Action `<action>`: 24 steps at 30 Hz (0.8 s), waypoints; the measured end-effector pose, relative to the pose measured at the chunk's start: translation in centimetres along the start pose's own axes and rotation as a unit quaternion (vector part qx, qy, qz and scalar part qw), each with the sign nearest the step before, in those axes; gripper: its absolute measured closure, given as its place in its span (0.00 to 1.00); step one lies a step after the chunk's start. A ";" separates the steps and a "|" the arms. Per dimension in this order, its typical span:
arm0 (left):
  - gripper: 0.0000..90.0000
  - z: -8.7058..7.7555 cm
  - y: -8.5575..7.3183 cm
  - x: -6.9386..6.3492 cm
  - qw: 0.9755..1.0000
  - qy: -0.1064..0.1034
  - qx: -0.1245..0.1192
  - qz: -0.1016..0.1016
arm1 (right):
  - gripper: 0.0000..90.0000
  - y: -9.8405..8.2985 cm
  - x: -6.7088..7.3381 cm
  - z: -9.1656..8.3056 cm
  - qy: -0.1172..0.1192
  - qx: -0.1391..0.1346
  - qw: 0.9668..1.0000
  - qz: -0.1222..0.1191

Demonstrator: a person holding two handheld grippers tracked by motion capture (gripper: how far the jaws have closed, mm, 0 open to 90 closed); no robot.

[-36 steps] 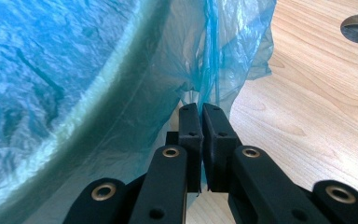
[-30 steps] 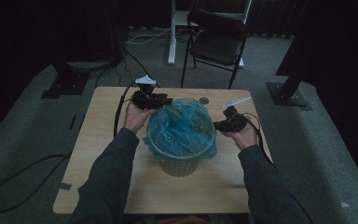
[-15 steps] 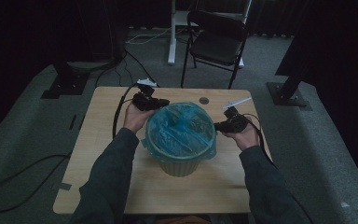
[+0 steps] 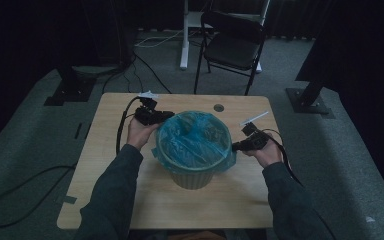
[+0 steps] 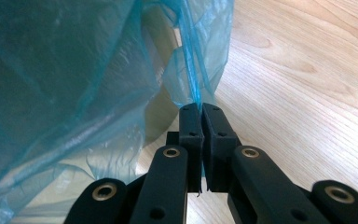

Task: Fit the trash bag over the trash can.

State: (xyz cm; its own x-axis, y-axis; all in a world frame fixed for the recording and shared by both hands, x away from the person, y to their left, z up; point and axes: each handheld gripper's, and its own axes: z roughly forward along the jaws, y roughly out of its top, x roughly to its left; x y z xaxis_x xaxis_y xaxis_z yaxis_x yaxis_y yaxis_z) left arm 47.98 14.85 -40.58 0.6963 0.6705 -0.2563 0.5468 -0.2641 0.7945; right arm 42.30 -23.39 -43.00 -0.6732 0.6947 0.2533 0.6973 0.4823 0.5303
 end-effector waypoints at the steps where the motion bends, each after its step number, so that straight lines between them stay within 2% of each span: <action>1: 0.88 -0.3 0.0 0.0 1.000 0.003 -0.004 0.001 | 0.96 0.0 0.0 -0.2 0.000 -0.003 1.000 -0.001; 2: 0.86 -0.6 0.0 -0.1 1.000 0.007 -0.007 0.005 | 0.94 0.0 0.0 -0.4 0.002 -0.009 1.000 -0.003; 4: 0.84 -1.4 0.0 -0.4 1.000 0.011 -0.014 0.014 | 0.82 0.1 0.1 -0.9 0.007 -0.030 0.999 -0.011; 7: 0.79 -2.5 0.1 -0.8 0.999 0.015 -0.025 0.024 | 0.75 0.2 0.5 -1.8 0.003 -0.059 0.998 -0.016; 10: 0.76 -3.4 0.3 -1.2 0.999 0.016 -0.037 0.031 | 0.70 0.3 0.7 -2.7 -0.003 -0.089 0.996 -0.016; 11: 0.74 -3.4 0.3 -1.2 0.999 0.016 -0.037 0.031 | 0.70 0.3 0.7 -2.7 -0.003 -0.089 0.996 -0.016; 14: 0.71 -4.3 0.8 -2.2 0.998 0.013 -0.049 0.048 | 0.66 0.3 0.7 -3.4 -0.004 -0.117 0.993 -0.013; 19: 0.69 -4.8 1.9 -4.1 0.995 -0.001 -0.059 0.075 | 0.65 0.2 1.0 -3.3 0.005 -0.122 0.992 -0.022; 22: 0.67 -4.7 2.6 -5.3 0.994 -0.012 -0.053 0.091 | 0.65 0.1 1.1 -3.0 0.009 -0.122 0.992 -0.027; 23: 0.67 -4.7 2.6 -5.3 0.994 -0.012 -0.053 0.091 | 0.65 0.1 1.1 -3.0 0.009 -0.122 0.992 -0.027; 24: 0.67 -4.5 3.1 -6.2 0.993 -0.021 -0.050 0.104 | 0.65 0.1 1.1 -2.9 0.010 -0.121 0.992 -0.028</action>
State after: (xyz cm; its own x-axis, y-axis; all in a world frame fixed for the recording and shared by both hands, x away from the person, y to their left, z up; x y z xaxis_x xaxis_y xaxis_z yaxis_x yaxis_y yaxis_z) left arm 43.23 13.04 -34.07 0.8095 0.5781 -0.1021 0.3419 -0.3229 0.8825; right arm 40.87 -24.12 -40.29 -0.7152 0.6588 0.2333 0.5809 0.3749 0.7225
